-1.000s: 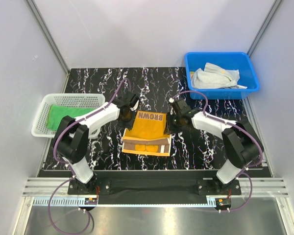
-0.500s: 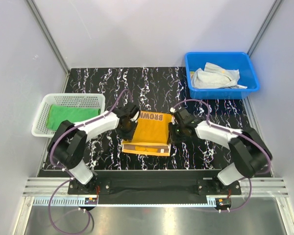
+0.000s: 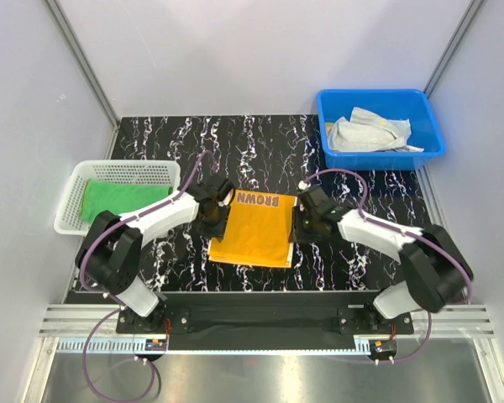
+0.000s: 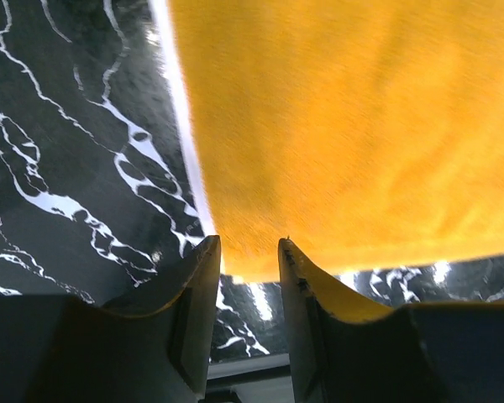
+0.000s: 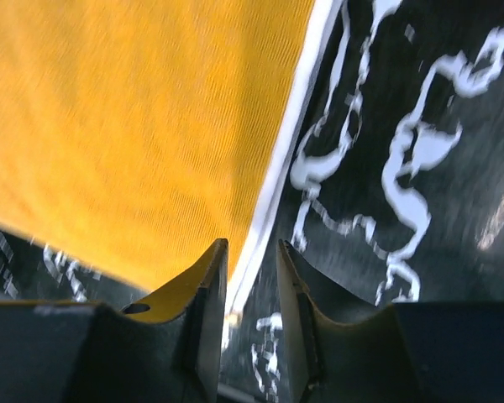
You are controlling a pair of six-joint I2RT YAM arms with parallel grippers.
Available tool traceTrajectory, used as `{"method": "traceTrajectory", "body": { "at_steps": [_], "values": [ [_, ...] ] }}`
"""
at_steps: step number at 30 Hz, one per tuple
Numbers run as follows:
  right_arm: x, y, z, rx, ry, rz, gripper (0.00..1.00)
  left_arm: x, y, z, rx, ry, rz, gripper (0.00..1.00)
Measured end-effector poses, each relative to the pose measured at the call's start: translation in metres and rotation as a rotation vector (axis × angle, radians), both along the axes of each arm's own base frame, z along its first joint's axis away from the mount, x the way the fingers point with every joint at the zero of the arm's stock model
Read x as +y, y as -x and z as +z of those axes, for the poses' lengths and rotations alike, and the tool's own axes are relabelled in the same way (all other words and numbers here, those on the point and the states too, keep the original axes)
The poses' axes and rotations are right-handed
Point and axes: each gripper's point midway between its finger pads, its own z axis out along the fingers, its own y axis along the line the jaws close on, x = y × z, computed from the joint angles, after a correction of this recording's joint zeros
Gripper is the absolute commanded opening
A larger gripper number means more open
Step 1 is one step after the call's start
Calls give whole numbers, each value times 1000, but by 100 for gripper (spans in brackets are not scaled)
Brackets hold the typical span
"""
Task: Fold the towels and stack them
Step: Fold the towel
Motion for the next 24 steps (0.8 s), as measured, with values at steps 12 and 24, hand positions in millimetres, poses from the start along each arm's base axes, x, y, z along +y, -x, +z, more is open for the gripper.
{"method": "traceTrajectory", "body": {
  "at_steps": [12, 24],
  "values": [
    [16, -72, -27, -39, 81, -21, 27, 22, -21, -6, -29, 35, 135, 40],
    [-22, -78, -9, 1, 132, -55, 36, 21, -14, 12, -117, 152, 213, 40]
  ]
}}
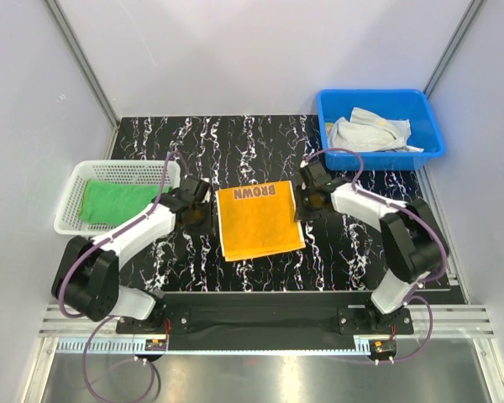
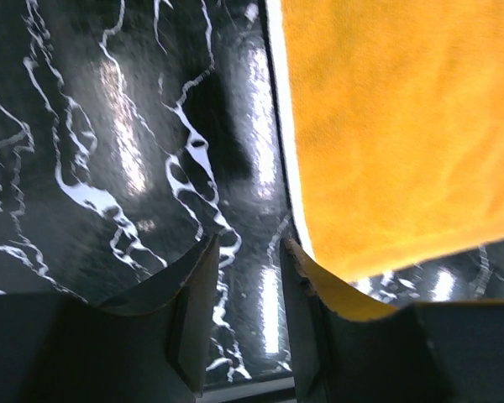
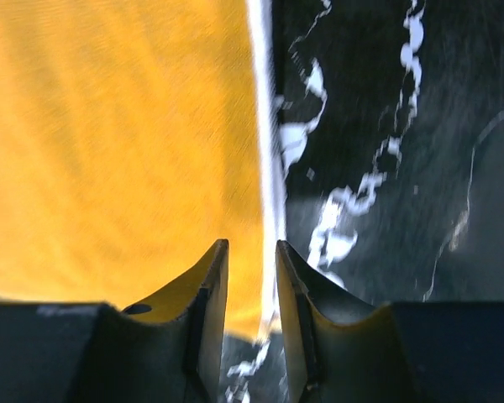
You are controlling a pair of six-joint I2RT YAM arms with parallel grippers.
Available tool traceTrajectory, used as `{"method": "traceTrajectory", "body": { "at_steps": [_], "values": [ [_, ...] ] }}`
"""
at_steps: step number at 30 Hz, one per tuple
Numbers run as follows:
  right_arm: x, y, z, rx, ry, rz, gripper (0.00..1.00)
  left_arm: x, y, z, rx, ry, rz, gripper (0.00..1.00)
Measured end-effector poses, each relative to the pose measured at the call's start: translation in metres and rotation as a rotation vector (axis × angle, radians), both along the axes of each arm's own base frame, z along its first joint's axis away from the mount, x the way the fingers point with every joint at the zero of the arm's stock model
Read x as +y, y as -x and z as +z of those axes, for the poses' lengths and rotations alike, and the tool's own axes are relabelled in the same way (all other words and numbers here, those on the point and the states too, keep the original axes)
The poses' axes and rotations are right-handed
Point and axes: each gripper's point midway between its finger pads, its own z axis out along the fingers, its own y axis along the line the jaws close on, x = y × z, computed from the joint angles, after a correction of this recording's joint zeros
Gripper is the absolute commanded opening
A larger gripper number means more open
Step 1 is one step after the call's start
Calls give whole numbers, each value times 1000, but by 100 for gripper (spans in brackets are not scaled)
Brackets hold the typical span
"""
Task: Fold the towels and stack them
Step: Fold the towel
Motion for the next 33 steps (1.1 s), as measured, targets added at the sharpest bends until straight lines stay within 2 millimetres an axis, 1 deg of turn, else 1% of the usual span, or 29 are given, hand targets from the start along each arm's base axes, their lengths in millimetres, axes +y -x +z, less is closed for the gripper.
{"method": "traceTrajectory", "body": {
  "at_steps": [3, 5, 6, 7, 9, 13, 16, 19, 23, 28, 31, 32, 33],
  "values": [
    [3, 9, 26, -22, -58, -17, 35, -6, 6, 4, -24, 71, 23, 40],
    [4, 16, 36, -32, -92, -26, 34, -12, 11, 0, -23, 113, 35, 40],
    [4, 21, 37, -31, -101, -33, 34, -15, 16, -4, -13, 129, 38, 40],
    [3, 27, 36, -23, -109, -38, 34, -18, 19, -8, -2, 140, 39, 40],
    [2, 42, 26, 20, -114, -51, 33, -24, 31, -18, 31, 164, 43, 40],
    [-3, 71, 1, 109, -95, -78, 34, -37, 42, -24, 55, 187, 39, 39],
    [-3, 76, -4, 125, -93, -90, 33, -43, 42, -27, 59, 194, 45, 39],
    [-5, 80, -9, 134, -93, -102, 32, -41, 45, -32, 72, 187, 63, 36],
    [-4, 80, -12, 130, -103, -113, 27, -38, 51, -39, 91, 179, 86, 33],
    [-3, 80, -14, 128, -111, -123, 24, -39, 50, -40, 88, 191, 100, 31],
    [-2, 80, -14, 126, -115, -127, 20, -41, 49, -39, 82, 198, 103, 30],
    [-2, 80, -14, 125, -116, -127, 18, -41, 49, -39, 81, 200, 103, 27],
    [-2, 80, -14, 124, -117, -128, 17, -41, 49, -39, 80, 202, 105, 20]
  ]
}}
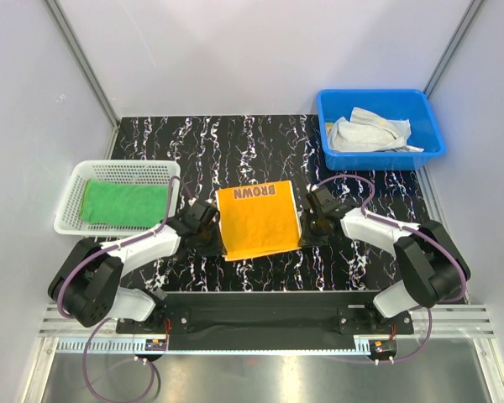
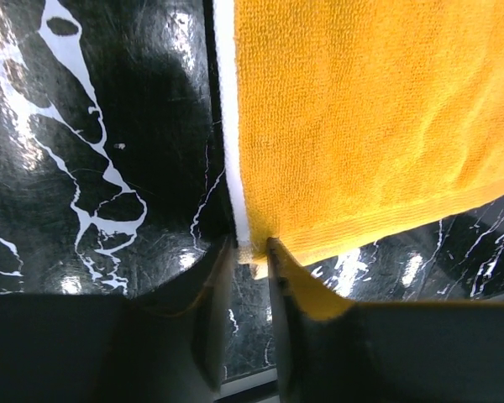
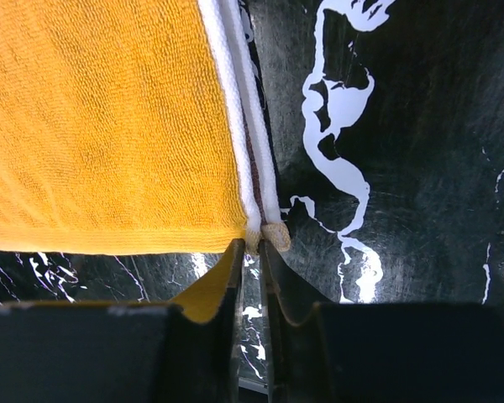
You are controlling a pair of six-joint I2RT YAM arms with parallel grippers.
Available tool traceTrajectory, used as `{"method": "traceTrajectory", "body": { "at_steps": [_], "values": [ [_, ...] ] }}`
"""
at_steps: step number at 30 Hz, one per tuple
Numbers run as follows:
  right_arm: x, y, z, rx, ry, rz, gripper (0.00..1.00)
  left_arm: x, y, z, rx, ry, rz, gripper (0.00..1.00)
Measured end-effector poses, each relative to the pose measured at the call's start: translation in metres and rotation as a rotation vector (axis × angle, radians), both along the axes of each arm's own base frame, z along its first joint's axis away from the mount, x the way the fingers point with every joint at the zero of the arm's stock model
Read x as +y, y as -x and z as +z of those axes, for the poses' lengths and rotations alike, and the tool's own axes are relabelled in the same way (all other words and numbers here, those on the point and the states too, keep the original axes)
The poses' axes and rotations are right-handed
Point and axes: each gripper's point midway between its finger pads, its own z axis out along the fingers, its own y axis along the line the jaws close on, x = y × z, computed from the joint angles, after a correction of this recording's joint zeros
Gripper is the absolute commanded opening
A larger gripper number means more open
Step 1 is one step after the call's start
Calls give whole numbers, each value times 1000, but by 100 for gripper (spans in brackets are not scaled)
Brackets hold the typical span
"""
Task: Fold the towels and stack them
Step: Fold the towel
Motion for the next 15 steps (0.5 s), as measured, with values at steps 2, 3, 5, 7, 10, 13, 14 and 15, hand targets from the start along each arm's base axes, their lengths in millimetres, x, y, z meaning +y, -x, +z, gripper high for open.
{"method": "traceTrajectory", "body": {
  "at_steps": [2, 3, 5, 7, 10, 13, 14, 15],
  "values": [
    [1, 0, 0, -2, -3, -2, 14, 0, 0, -1, 0, 3, 4, 12],
    [1, 0, 0, -3, -4, -2, 12, 0, 1, -1, 3, 3, 6, 1],
    [1, 1, 0, -1, -4, -1, 10, 0, 1, -2, 4, 3, 8, 0],
    [2, 1, 0, -2, -3, 1, 8, 0, 1, -1, 4, -1, 7, 0],
    [1, 1, 1, 0, 1, 0, 7, 2, -1, 3, 5, -16, 9, 0],
    [1, -1, 7, -10, 3, -2, 5, 0, -7, 12, -10, -21, 6, 0],
    [1, -1, 10, -16, 0, -3, 4, -1, -8, 14, -14, -20, 5, 0],
    [1, -2, 12, -21, 1, -4, 4, -1, -10, 17, -20, -19, 6, 0]
  ]
}}
